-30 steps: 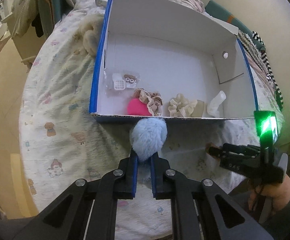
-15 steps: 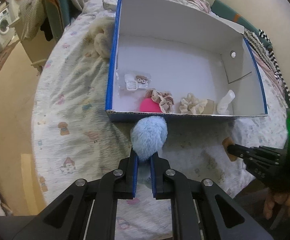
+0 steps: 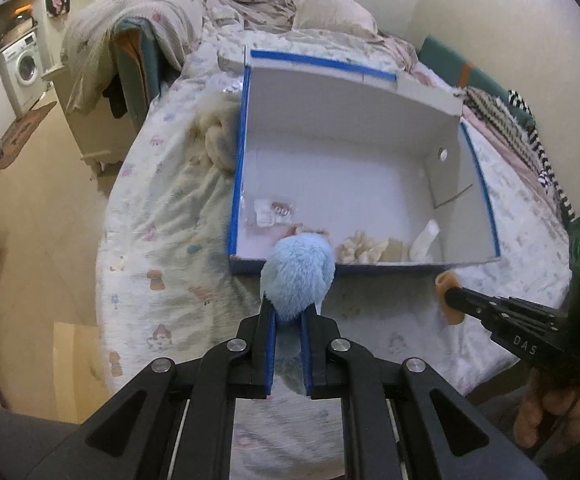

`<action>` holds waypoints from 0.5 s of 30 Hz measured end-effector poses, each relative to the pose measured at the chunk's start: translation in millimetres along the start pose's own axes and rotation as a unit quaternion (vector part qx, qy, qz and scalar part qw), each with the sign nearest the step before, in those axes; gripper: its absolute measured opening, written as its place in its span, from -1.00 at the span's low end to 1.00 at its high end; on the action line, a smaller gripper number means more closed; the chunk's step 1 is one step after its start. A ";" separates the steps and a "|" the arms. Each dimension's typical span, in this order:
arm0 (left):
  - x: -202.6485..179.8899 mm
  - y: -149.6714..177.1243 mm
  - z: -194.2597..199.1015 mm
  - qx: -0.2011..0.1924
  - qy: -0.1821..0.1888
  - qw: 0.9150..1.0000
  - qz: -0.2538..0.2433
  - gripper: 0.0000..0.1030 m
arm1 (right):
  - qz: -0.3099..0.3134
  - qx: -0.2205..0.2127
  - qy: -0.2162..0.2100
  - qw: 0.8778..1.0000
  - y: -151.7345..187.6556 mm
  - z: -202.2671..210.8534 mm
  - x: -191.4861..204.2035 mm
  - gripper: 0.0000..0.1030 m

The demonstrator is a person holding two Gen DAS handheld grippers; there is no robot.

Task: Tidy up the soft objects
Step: 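Carry the blue scrunchie and orange sponge over the box with both grippers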

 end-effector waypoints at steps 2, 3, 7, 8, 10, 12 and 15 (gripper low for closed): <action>-5.4 -3.8 4.1 -0.012 -0.002 1.000 -0.006 -0.81 | -0.006 -0.024 -0.007 1.000 -5.6 7.9 -0.9 -0.89; -8.4 -8.3 7.3 -0.020 -0.002 1.000 -0.009 -0.81 | -0.008 -0.038 -0.009 0.999 -9.9 12.7 -0.7 -0.89; -15.6 -29.1 13.1 -0.030 0.011 0.999 -0.004 -0.81 | -0.016 -0.076 -0.004 0.997 -23.4 28.7 -3.7 -0.89; -17.4 -34.7 14.4 -0.032 0.014 0.999 -0.005 -0.81 | -0.020 -0.081 -0.004 0.997 -26.1 30.3 -5.4 -0.89; -24.3 -49.9 18.3 -0.046 0.014 0.999 -0.011 -0.81 | -0.024 -0.086 -0.005 0.996 -34.1 29.9 -8.8 -0.89; -32.8 -66.2 19.5 -0.057 0.017 0.998 -0.019 -0.81 | -0.022 -0.091 -0.001 0.996 -45.4 29.0 -13.5 -0.89; -44.8 -88.8 15.2 -0.068 0.016 0.997 -0.032 -0.81 | -0.021 -0.097 0.011 0.995 -62.5 29.8 -23.3 -0.89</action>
Point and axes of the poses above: each gripper's, at about its wrist camera, not at the fingertips, and z roughly against the way its jaws point, x to its left, y to its underside, the point moved 2 cm from there along -z, roughly the way its jaws point, and after that the axes turned 9 degrees about z, right-handed, at the moved point
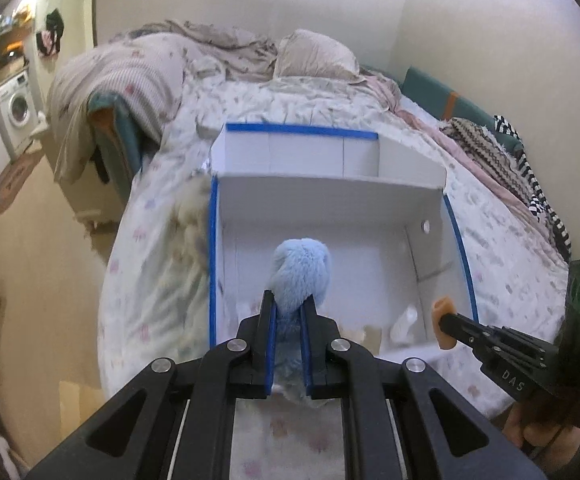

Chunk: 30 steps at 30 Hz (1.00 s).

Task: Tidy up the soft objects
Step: 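Carry the blue scrunchie and orange sponge over the box with both grippers, then open the left gripper over the box while the right gripper releases the sponge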

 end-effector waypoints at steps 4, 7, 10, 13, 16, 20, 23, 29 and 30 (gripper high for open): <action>-11.1 -23.1 -18.3 -0.012 -0.011 1.000 -0.015 -0.81 | -0.003 0.008 0.014 1.000 -18.3 -19.1 -16.9 -0.89; -16.0 -30.8 -41.4 -0.010 -0.022 0.999 -0.022 -0.81 | -0.011 0.018 0.023 1.000 -26.1 -36.2 -29.8 -0.89; -15.1 -28.2 -64.3 -0.006 -0.034 0.999 -0.023 -0.81 | -0.024 0.027 0.027 0.999 -24.3 -49.6 -38.9 -0.89; -10.6 -18.9 -91.7 0.013 -0.045 0.999 -0.017 -0.81 | -0.042 0.040 0.026 0.998 -16.9 -60.7 -41.9 -0.89; -6.8 -9.6 -117.0 0.049 -0.045 0.998 0.003 -0.81 | -0.041 0.052 0.030 0.997 -11.8 -69.9 -38.7 -0.89; -12.2 5.4 -132.3 0.053 -0.064 0.996 -0.025 -0.81 | -0.036 0.075 0.038 0.996 -4.3 -82.8 -38.6 -0.89; -12.8 14.4 -142.6 0.066 -0.068 0.995 -0.030 -0.81 | -0.041 0.094 0.040 0.994 1.5 -90.8 -42.2 -0.89; -9.4 25.1 -152.7 0.088 -0.064 0.994 -0.026 -0.80 | -0.043 0.121 0.047 0.991 11.9 -100.4 -44.3 -0.88; -10.8 27.0 -154.0 0.091 -0.064 0.993 -0.032 -0.79 | -0.042 0.125 0.048 0.990 13.0 -102.1 -44.5 -0.88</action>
Point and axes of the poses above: each gripper's, at about its wrist camera, not at the fingertips, and z roughly against the way its jaws point, x to its left, y to its underside, the point moved 2 cm from there along -z, roughly the way its jaws point, and after that the axes turned 9 degrees about z, right-handed, at the moved point
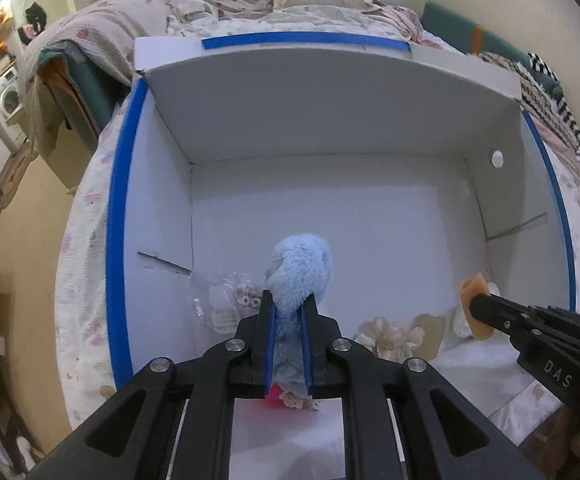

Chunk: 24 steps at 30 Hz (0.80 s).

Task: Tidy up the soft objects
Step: 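Open the left gripper over the box while the right gripper releases the sponge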

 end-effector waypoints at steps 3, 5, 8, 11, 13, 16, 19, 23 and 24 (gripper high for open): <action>-2.8 3.0 0.9 -0.005 -0.007 1.000 -0.011 -0.79 | -0.001 0.004 -0.002 1.000 1.7 -2.3 0.1 -0.88; -3.7 2.9 1.1 -0.004 -0.008 1.000 -0.015 -0.73 | -0.003 0.004 -0.003 1.000 1.9 -3.0 -1.5 -0.87; -4.5 4.6 1.4 0.003 0.001 1.000 -0.016 -0.69 | -0.009 0.007 -0.006 1.000 0.2 -4.6 0.3 -0.87; -3.8 5.1 2.8 0.003 0.001 1.000 -0.018 -0.56 | -0.013 0.008 -0.013 1.000 0.0 -4.5 0.3 -0.82; -3.5 5.2 5.1 0.000 -0.001 1.000 -0.017 -0.16 | -0.018 0.005 -0.015 1.000 -1.9 -3.5 -0.7 -0.75; -1.0 4.4 11.3 -0.012 -0.002 1.000 -0.009 0.18 | -0.025 0.000 -0.016 1.000 -3.8 -2.4 -2.0 -0.66; -0.7 4.2 18.9 -0.027 0.002 1.000 -0.010 0.20 | -0.033 -0.002 -0.019 0.999 -4.4 0.2 -3.7 -0.20; -0.1 5.0 24.1 -0.032 -0.005 0.999 -0.018 0.21 | -0.042 -0.017 -0.016 0.999 -5.4 4.2 -6.1 0.48; 0.6 4.9 25.0 -0.033 -0.007 0.999 -0.017 0.21 | -0.042 -0.017 -0.012 0.999 -6.3 5.0 -7.1 0.49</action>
Point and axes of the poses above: each gripper's, at about its wrist camera, not at the fingertips, and z roughly against the way its jaws point, x to its left, y to its underside, the point moved 2 cm from there along -z, roughly the way its jaws point, and after that the axes turned 9 degrees about z, right-handed, at the moved point
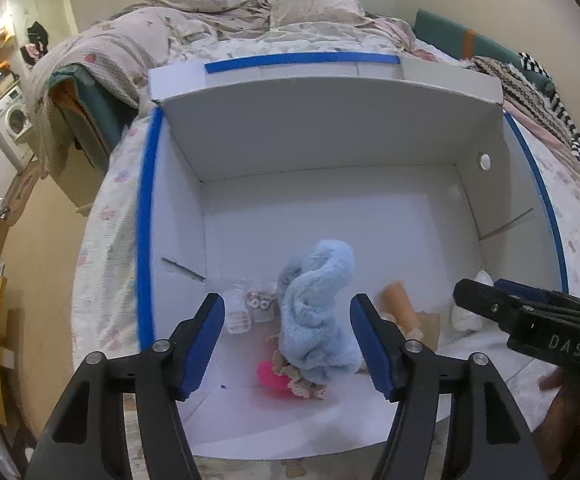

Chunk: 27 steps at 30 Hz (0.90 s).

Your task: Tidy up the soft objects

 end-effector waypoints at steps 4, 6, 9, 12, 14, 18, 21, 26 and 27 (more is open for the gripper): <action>3.8 -2.9 13.4 -0.024 -0.002 1.000 0.007 0.21 | -0.008 -0.007 0.004 1.000 -1.4 2.4 -0.6 0.76; 5.8 -4.2 18.7 -0.034 -0.013 0.999 0.011 0.21 | -0.008 -0.020 0.003 1.000 -3.0 7.0 1.7 0.96; 13.6 -4.1 24.1 -0.037 -0.023 0.999 0.028 0.21 | -0.006 -0.040 0.007 0.999 -4.3 16.3 4.8 0.99; 20.5 -1.9 31.4 -0.036 -0.025 0.998 0.035 0.21 | -0.010 -0.061 -0.001 0.998 -3.1 26.3 6.4 1.00; 24.7 -1.6 37.4 -0.039 -0.023 0.998 0.041 0.21 | -0.013 -0.076 -0.006 0.997 -0.4 35.1 8.3 1.00; 39.0 2.1 59.8 -0.052 -0.013 0.997 0.063 0.35 | -0.008 -0.101 0.001 0.995 9.9 59.6 12.4 1.00; 50.5 8.1 74.9 -0.055 -0.001 0.995 0.081 0.41 | -0.009 -0.112 0.000 0.994 18.1 75.7 19.0 1.00; 67.5 22.1 102.9 -0.069 0.000 0.993 0.101 0.61 | 0.019 -0.125 0.013 0.992 32.1 97.2 35.0 1.00; 69.4 24.9 106.6 -0.073 0.001 0.992 0.102 0.68 | 0.026 -0.127 0.017 0.991 35.8 101.7 38.9 1.00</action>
Point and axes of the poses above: each gripper's, at about its wrist camera, not at the fingertips, and z roughly against the way its jaws point, x to its left, y to its underside, the point moved 2 cm from there along -z, roughly the way its jaws point, and after that the axes turned 9 degrees about z, right-handed, at the moved point
